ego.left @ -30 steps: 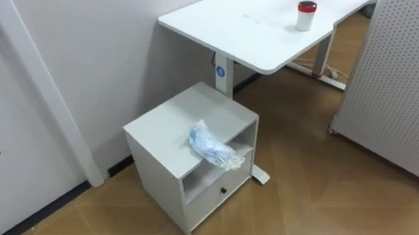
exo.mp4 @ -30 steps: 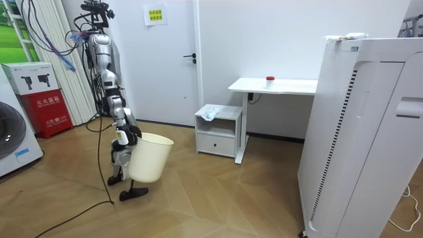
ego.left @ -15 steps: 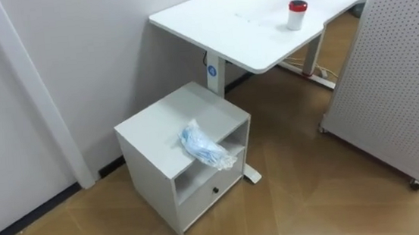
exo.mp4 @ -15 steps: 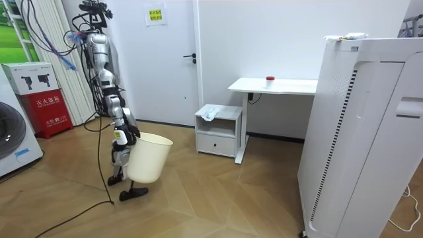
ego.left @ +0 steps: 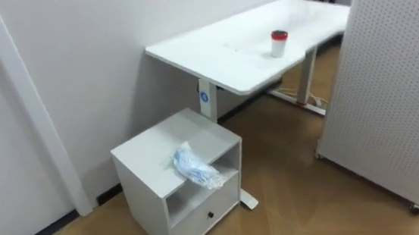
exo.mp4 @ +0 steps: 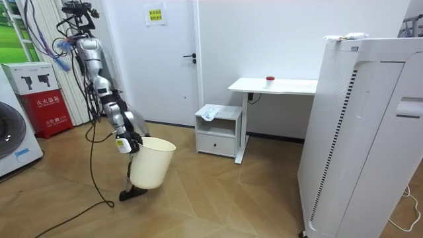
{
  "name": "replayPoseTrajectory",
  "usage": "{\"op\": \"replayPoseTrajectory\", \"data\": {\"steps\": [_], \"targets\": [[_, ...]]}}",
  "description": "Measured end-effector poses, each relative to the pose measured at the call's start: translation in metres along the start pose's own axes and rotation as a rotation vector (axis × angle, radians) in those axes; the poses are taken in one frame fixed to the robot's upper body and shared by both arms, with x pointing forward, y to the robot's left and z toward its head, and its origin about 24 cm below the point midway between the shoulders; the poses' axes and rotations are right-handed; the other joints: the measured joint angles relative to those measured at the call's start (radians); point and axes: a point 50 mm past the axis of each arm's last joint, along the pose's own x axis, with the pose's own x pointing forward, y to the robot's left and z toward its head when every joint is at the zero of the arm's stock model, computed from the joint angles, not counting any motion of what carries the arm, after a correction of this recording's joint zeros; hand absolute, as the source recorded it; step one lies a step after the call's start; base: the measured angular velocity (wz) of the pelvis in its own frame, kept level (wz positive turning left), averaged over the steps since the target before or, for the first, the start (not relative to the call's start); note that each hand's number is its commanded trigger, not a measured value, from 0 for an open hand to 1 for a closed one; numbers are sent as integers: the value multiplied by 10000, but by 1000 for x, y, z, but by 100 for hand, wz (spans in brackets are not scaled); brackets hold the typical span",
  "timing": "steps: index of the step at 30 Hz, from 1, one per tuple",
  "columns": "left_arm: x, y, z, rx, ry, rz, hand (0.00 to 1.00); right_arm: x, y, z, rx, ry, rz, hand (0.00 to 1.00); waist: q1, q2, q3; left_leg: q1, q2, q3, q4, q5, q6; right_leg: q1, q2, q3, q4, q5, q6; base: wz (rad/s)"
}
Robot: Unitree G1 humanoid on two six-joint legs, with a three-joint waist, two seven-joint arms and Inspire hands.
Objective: Pick garbage
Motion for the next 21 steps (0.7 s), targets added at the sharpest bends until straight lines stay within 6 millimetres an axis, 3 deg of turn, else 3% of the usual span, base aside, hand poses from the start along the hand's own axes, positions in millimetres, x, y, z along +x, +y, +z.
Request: {"op": "replayPoseTrajectory", "data": {"steps": [2, 3, 4, 5, 6, 7, 8, 9, 10, 11, 12, 13, 14, 16, 17, 19, 21], "targets": [[0, 0, -6, -90, 132, 5, 0, 0, -2, 0, -89, -11, -80, 100, 115, 11, 8, -373, -130, -37, -2612, 1051, -112, 261, -85, 166, -46, -277, 18, -47], [0, -1, -10, -119, 214, -16, 0, 0, -3, -1, -118, 4, -107, 100, 106, 12, 9, -358, -128, -37, -3074, 1351, -108, 422, -120, 245, -119, -361, 47, -40], [-1, -3, -14, -243, 265, -62, 0, 0, -5, -3, -286, 27, -167, 100, 113, -27, -23, -288, -135, -46, -3690, 1993, -73, 777, -149, 465, -319, -474, 48, -33], [-1, -4, -13, -378, 144, -132, 0, -1, -6, -3, -498, -17, -233, 100, 133, -74, -43, -266, -215, -43, -3843, 2656, 3, 1046, -292, 629, -512, -639, 162, -30], [-1, -5, -12, -392, 46, -172, 0, -1, -5, -1, -598, -90, -250, 100, 129, -73, -48, -271, -279, -23, -3785, 2994, 103, 1163, -349, 722, -640, -699, 250, -32], [-1, -6, -8, -392, -207, -203, 0, -1, -3, 4, -769, -260, -254, 100, 91, -11, -115, -279, -459, 18, -3517, 3349, 520, 1341, -514, 860, -922, -710, 535, -38], [-1, -4, -8, -370, -315, -172, 0, 0, 0, 5, -883, -277, -237, 100, 121, -240, -108, -281, -686, 214, -3146, 3117, 890, 1561, -765, 1042, -1182, -763, 677, -47], [-1, -3, -5, -350, -412, -142, 0, 0, 5, 8, -1011, -383, -158, 100, 151, -338, -82, -302, -823, 398, -2560, 2689, 990, 1896, -1012, 1128, -1563, -672, 906, -40], [-1, -2, -1, -356, -525, -139, 0, 0, 6, 10, -1069, -436, -145, 100, 145, -340, -72, -313, -831, 443, -2283, 2445, 998, 2062, -1073, 1122, -1722, -560, 1046, -27], [-1, -1, 7, -363, -813, -104, 0, 0, 8, 12, -1150, -578, -85, 100, 141, -235, -22, -390, -822, 528, -1735, 1908, 1067, 2286, -1172, 1112, -1891, -386, 1186, -17], [-1, 3, 16, -354, -1080, -4, 0, 0, 12, 13, -1211, -700, 61, 100, 178, -257, -3, -423, -861, 693, -1287, 1437, 1140, 2424, -1333, 1134, -1864, -356, 1242, -17], [-1, 4, 19, -360, -1163, 56, 0, 0, 13, 14, -1264, -722, 103, 100, 185, -257, -10, -417, -906, 743, -1172, 1237, 1167, 2421, -1406, 1147, -1722, -372, 1272, -10], [-1, 5, 26, -423, -1346, 169, 0, 0, 15, 15, -1328, -753, 141, 100, 156, -297, 16, -341, -1007, 828, -984, 885, 1268, 2372, -1557, 1083, -1224, -369, 1296, 0], [-2, 7, 36, -424, -1629, 344, 0, 0, 19, 18, -1396, -866, 192, 100, 197, -227, -31, -258, -1108, 930, -713, 411, 1401, 1928, -1747, 951, 53, -212, 1609, -2], [-3, 10, 42, -507, -1846, 551, 0, 0, 20, 20, -1476, -925, 158, 100, 158, -193, -41, -170, -1149, 972, -629, 190, 1475, 1466, -1885, 761, 1090, 114, 1946, 0], [-4, 14, 53, -424, -2155, 961, 0, 0, 24, 25, -1490, -1169, 239, 100, 100, -167, -36, 86, -1297, 972, -752, 50, 1598, 848, -2109, 465, 2520, 1036, 1898, 10], [-7, 20, 72, -385, -2716, 1423, 0, -1, 33, 34, -1664, -1602, 493, 100, 157, -29, -53, 488, -1305, 947, -1176, -38, 1677, 86, -2249, 201, 3742, 2682, 1853, -4]]}}
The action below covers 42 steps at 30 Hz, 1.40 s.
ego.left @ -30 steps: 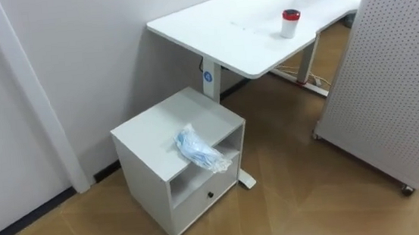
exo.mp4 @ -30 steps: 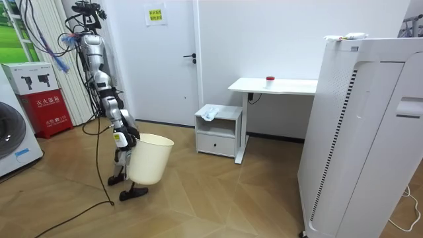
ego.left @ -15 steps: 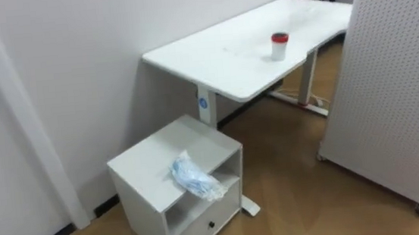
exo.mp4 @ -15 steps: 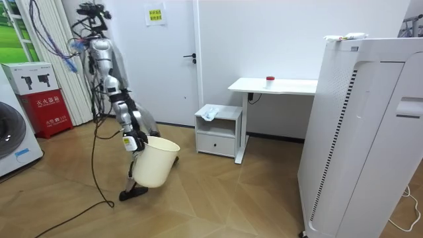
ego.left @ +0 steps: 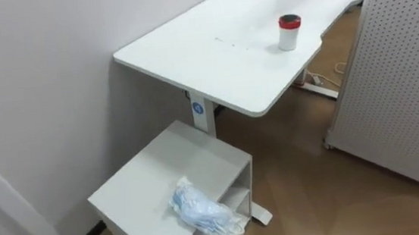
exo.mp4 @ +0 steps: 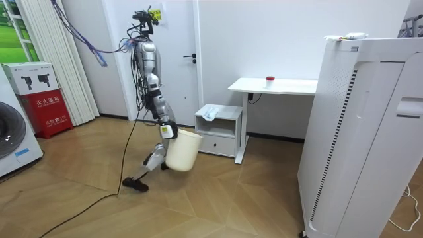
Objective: Pick garbage
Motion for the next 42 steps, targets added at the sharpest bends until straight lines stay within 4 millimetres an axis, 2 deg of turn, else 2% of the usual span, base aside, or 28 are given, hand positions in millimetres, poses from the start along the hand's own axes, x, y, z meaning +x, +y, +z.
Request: {"op": "replayPoseTrajectory", "data": {"steps": [1, 2, 3, 4, 6, 7, 8, 9, 10, 11, 12, 13, 15, 18, 20, 23, 24, 25, 27, 28, 32, 34, 36, 39, 42], "targets": [[1, 1, 6, 10, -182, 106, 0, 0, 2, 2, -49, -105, 86, 100, 62, -5, 26, 121, 7, -23, -176, -6, 10, -199, -45, -78, 253, 303, 17, -24], [2, 3, 18, 62, -597, 284, 0, 1, 8, 8, -222, -338, 293, 100, 142, 12, 45, 322, 59, -61, -472, 3, 3, -787, -65, -157, 792, 218, -35, -18], [2, 4, 30, 28, -1044, 405, 0, 1, 14, 17, -279, -653, 513, 100, 101, 116, 121, 478, 170, -119, -614, 7, -7, -1420, -6, -382, 1163, -360, -181, -14], [2, 4, 36, 61, -1264, 444, 0, 1, 16, 20, -350, -776, 597, 100, 99, 214, 154, 529, 250, -159, -644, -5, -16, -1724, 60, -489, 1152, -620, -217, -3], [1, 6, 65, 110, -2292, 673, 0, 1, 26, 29, -618, -1149, 860, 100, 56, 380, 226, 630, 520, -231, -765, -49, -78, -2873, 323, -683, 189, -1350, -294, 2], [1, 7, 72, 87, -2536, 759, 0, 1, 28, 32, -662, -1255, 912, 100, 34, 411, 240, 648, 560, -278, -802, -48, -94, -3045, 342, -776, -345, -1416, -303, 16], [-1, 7, 85, 194, -3031, 855, 0, 1, 30, 34, -678, -1386, 993, 100, -29, 428, 244, 680, 594, -426, -858, -48, -144, -3288, 379, -863, -1605, -1422, -335, 28], [-3, 8, 96, 397, -3460, 918, 0, 1, 30, 35, -673, -1476, 1068, 100, -126, 419, 237, 689, 597, -568, -862, -82, -214, -3359, 417, -837, -2941, -1326, -353, 30], [-4, 8, 102, 472, -3697, 973, 0, 1, 31, 35, -715, -1497, 1144, 100, -153, 413, 230, 690, 596, -611, -856, -106, -258, -3353, 416, -833, -3567, -1143, -354, 38], [-7, 8, 114, 700, -4190, 1073, 0, 1, 32, 35, -836, -1466, 1224, 100, -265, 425, 199, 699, 637, -767, -851, -143, -345, -3292, 468, -884, -4194, -257, -272, 33], [-10, 7, 127, 837, -4649, 1122, 0, 1, 32, 34, -906, -1449, 1232, 100, -258, 564, 139, 693, 778, -878, -904, -135, -486, -3102, 662, -1042, -4521, 0, -396, 31], [-11, 8, 132, 873, -4883, 1170, 0, 1, 34, 35, -934, -1447, 1291, 100, -256, 642, 136, 700, 817, -985, -974, -117, -545, -3003, 757, -1151, -4656, 50, -443, 28], [-18, 9, 153, 1103, -5765, 1438, 0, 2, 40, 40, -1236, -1519, 1470, 100, -464, 787, 211, 715, 887, -1189, -1185, -36, -689, -2889, 829, -1388, -4859, 78, -515, 26], [-25, 11, 176, 1223, -6567, 1750, 0, 1, 50, 51, -1697, -1702, 1816, 100, -477, 892, 292, 680, 931, -1204, -1345, 10, -766, -2993, 940, -1433, -4896, 49, -567, 1], [-30, 14, 190, 1302, -6960, 1965, 0, 0, 56, 55, -1935, -1804, 2091, 100, -501, 973, 382, 600, 968, -1193, -1364, 11, -770, -3034, 989, -1424, -5001, 76, -609, -2], [-38, 25, 210, 1129, -7660, 2663, 0, -1, 66, 64, -2267, -1968, 2573, 100, -572, 1049, 459, 131, 950, -1082, -1265, 15, -772, -3630, 925, -1384, -4746, 79, -615, -9], [-40, 28, 216, 1081, -7849, 2848, 0, -2, 69, 69, -2392, -2084, 2711, 100, -681, 1122, 538, -82, 952, -1084, -1136, 12, -768, -3786, 914, -1387, -4702, 80, -617, 0], [-41, 29, 219, 1064, -7895, 2908, 0, -2, 70, 72, -2410, -2141, 2783, 100, -731, 1164, 572, -169, 945, -1083, -1100, 9, -763, -3874, 906, -1371, -4660, 81, -616, 4], [-44, 31, 229, 1018, -8032, 3067, 0, -4, 76, 81, -2463, -2350, 2944, 100, -949, 1350, 707, -563, 933, -1109, -931, -2, -742, -4212, 897, -1357, -4587, 87, -611, 4], [-46, 32, 232, 1033, -8125, 3161, 0, -4, 79, 84, -2486, -2406, 2984, 100, -989, 1387, 726, -701, 927, -1107, -878, -3, -740, -4367, 886, -1345, -4523, 87, -612, 0], [-57, 25, 253, 1127, -8744, 3242, 0, -9, 94, 104, -2460, -2904, 3261, 100, -1274, 1629, 897, -1386, 902, -1072, -572, -10, -728, -5133, 773, -1261, -4048, 57, -647, -2], [-61, 22, 262, 1214, -8882, 3210, 0, -11, 100, 109, -2637, -3026, 3314, 100, -1317, 1623, 908, -1551, 906, -982, -504, -9, -728, -5408, 753, -1232, -3858, 40, -672, -7], [-65, 20, 272, 1193, -9021, 3185, 0, -12, 105, 110, -2707, -3095, 3389, 100, -1375, 1607, 951, -1776, 912, -886, -424, -9, -729, -5703, 734, -1206, -3700, 9, -721, -9], [-68, 22, 278, 1059, -9099, 3403, 0, -15, 112, 117, -2674, -3284, 3437, 100, -1581, 1600, 996, -2167, 945, -776, -239, -12, -730, -6139, 734, -1124, -3515, 4, -775, -8], [-70, 22, 281, 1053, -9156, 3447, 0, -15, 113, 118, -2570, -3309, 3353, 100, -1618, 1604, 1029, -2405, 1018, -701, -117, -30, -753, -6383, 758, -1073, -3444, 41, -836, -10]]}}
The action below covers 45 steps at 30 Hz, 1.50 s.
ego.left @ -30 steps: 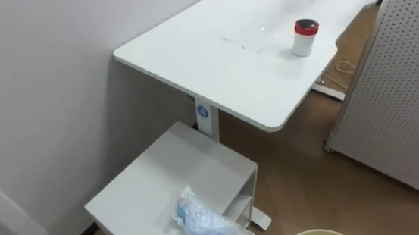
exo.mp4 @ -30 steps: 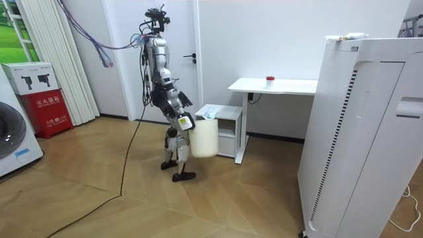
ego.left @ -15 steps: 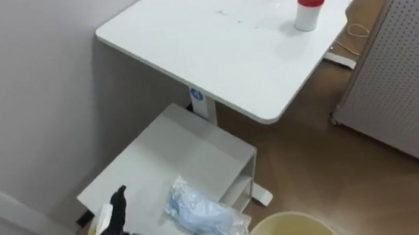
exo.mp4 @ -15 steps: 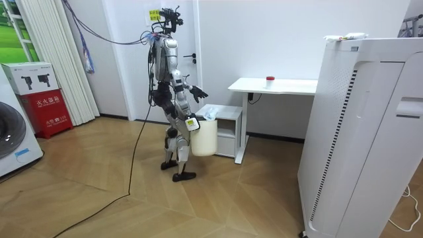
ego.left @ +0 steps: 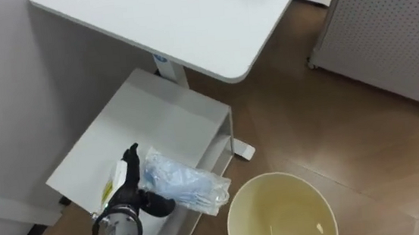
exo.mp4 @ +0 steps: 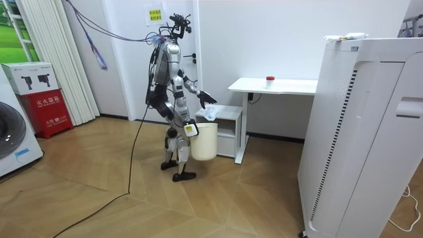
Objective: Pick garbage
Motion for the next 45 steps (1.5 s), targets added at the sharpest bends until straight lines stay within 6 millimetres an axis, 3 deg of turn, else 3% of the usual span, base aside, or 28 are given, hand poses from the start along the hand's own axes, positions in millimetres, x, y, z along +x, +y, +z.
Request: {"op": "replayPoseTrajectory", "data": {"steps": [6, 16, 17, 18, 19, 32, 39, 45], "targets": [[3, 1, 7, 852, -363, 222, 0, 1, 4, 5, 109, -193, 131, 100, -49, 73, 58, -482, 235, 131, 380, -112, -125, -501, 212, 229, 198, 43, -118, -10], [6, 1, 15, 2865, -1038, 65, 0, 2, 13, 7, 842, -271, 565, 100, -210, 31, 106, -927, 419, 290, 772, -245, -190, -957, 305, 215, 404, -4, -259, -5], [6, 1, 14, 3121, -1055, 4, 21, 2, 13, 7, 985, -285, 570, 100, -240, 32, 105, -1055, 426, 294, 821, -245, -191, -1090, 307, 225, 428, -12, -274, 0], [6, 0, 14, 3188, -1040, -18, 71, 2, 13, 7, 1063, -287, 573, 100, -266, 32, 106, -1117, 437, 288, 855, -247, -193, -1138, 309, 224, 466, -17, -284, 0], [6, 0, 11, 3304, -906, -70, 100, 2, 13, 6, 1197, -272, 593, 100, -341, 22, 112, -1222, 456, 271, 917, -256, -209, -1219, 309, 213, 552, -33, -305, 6], [13, 16, -1, 5313, -70, -865, 100, 3, 20, 4, 2910, -33, 795, 100, -456, -113, 173, -1319, 391, 295, 990, -256, -206, -1363, 199, 210, 683, -124, -295, 2], [3, 8, -29, 5789, 979, -1775, 100, 3, 25, 1, 2969, 60, 974, 100, -458, -201, 136, -1319, 388, 284, 1055, -254, -206, -1364, 189, 190, 714, -142, -310, 1], [-4, 5, -42, 6988, 1009, -2308, 100, 3, 26, -1, 2952, 216, 1088, 100, -460, -242, 113, -1323, 400, 284, 1085, -242, -185, -1300, 139, 76, 707, -144, -306, 4]]}}
